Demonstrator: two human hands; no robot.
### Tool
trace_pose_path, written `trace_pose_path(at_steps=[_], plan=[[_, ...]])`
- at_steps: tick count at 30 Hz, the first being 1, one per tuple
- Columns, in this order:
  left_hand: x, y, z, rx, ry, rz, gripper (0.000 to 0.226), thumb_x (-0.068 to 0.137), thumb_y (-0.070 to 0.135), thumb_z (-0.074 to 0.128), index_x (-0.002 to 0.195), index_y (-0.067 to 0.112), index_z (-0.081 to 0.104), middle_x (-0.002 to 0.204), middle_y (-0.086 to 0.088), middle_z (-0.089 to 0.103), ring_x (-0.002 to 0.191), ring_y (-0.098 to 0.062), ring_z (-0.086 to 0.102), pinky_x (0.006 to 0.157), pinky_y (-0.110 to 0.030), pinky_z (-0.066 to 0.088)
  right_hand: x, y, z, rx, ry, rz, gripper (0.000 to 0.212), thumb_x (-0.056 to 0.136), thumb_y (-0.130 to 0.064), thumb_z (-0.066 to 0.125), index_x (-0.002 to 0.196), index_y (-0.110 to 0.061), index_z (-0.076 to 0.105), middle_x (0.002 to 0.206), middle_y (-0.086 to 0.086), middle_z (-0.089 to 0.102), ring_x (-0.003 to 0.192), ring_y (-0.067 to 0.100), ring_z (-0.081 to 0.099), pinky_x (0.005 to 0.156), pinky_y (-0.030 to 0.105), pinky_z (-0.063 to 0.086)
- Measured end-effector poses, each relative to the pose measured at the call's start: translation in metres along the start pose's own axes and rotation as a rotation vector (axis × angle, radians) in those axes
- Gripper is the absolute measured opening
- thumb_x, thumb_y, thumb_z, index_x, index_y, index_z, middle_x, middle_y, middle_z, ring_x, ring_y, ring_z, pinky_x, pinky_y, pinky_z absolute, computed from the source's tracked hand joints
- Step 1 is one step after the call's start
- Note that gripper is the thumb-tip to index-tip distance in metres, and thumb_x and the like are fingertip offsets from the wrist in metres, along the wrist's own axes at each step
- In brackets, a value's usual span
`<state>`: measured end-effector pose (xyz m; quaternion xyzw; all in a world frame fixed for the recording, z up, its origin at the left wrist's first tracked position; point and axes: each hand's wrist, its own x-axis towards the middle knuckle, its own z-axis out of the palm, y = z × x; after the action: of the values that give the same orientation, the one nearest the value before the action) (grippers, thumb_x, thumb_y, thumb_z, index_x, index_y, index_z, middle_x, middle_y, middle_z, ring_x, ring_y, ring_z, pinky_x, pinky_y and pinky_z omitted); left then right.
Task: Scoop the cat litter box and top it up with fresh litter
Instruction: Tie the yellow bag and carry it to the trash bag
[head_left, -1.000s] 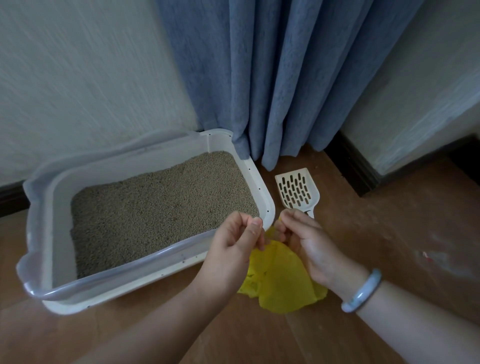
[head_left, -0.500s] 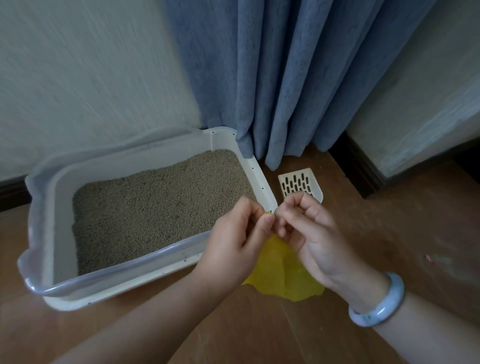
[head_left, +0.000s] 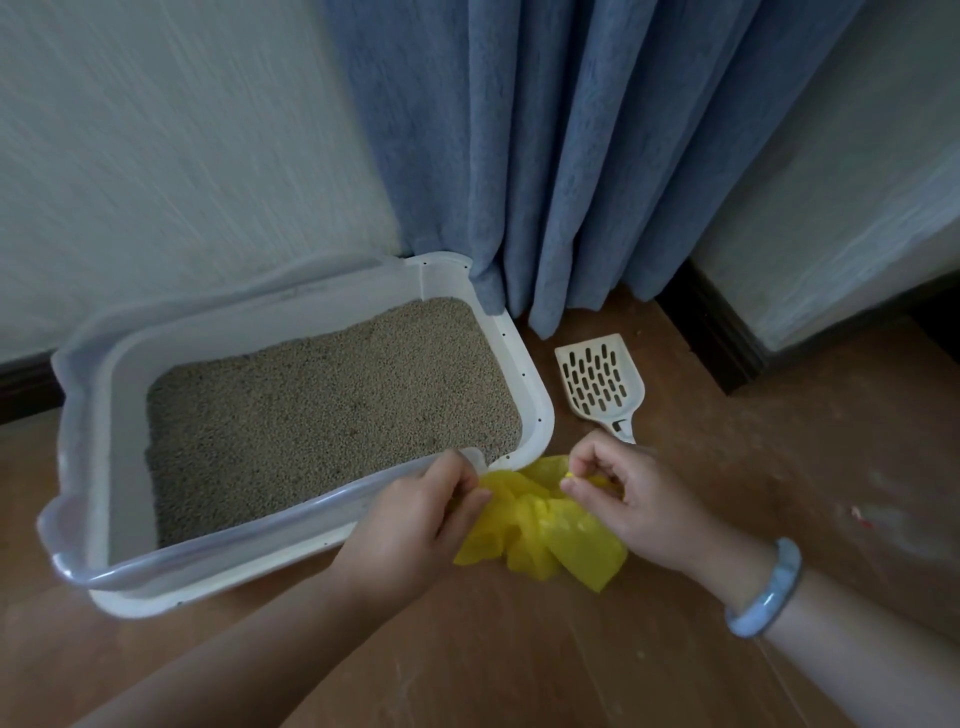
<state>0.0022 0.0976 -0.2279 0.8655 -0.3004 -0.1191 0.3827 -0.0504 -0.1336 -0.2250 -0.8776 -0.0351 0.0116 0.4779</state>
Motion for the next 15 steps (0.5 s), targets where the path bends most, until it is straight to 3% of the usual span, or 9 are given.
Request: trace_pose_path(at_steps=[4, 10, 15], plan=[[-0.004, 0.000, 0.000, 0.049, -0.027, 0.032, 0.020, 0.086, 0.055, 0.035, 0.081, 0.035, 0.033, 0.052, 0.013, 0.043, 0.054, -0.013, 0.048, 0.050, -0.034, 0.035, -0.002, 0.009, -0.006, -0.031, 0.014, 0.038, 0.022, 0.081, -0.041, 0.054, 0.077, -0.020, 0.053, 0.066, -0.001, 0.052, 0.059, 0.019, 0.051, 0.056, 0.039, 0.044], [0.000, 0.008, 0.000, -0.161, 0.084, -0.022, 0.025, 0.086, 0.052, 0.045, 0.077, 0.029, 0.043, 0.061, 0.007, 0.049, 0.053, -0.007, 0.043, 0.053, -0.032, 0.037, 0.004, -0.007, -0.005, 0.029, 0.045, -0.002, 0.017, 0.083, -0.039, 0.055, 0.079, -0.022, 0.052, 0.074, -0.004, 0.054, 0.066, 0.013, 0.054, 0.062, 0.033, 0.046], [-0.003, 0.004, 0.000, -0.200, 0.072, -0.069, 0.023, 0.083, 0.054, 0.048, 0.078, 0.032, 0.045, 0.061, 0.010, 0.049, 0.052, -0.006, 0.040, 0.051, -0.029, 0.035, 0.007, -0.006, -0.005, -0.047, -0.013, -0.055, 0.014, 0.084, -0.036, 0.055, 0.078, -0.024, 0.051, 0.071, -0.009, 0.053, 0.062, 0.010, 0.051, 0.056, 0.026, 0.042]])
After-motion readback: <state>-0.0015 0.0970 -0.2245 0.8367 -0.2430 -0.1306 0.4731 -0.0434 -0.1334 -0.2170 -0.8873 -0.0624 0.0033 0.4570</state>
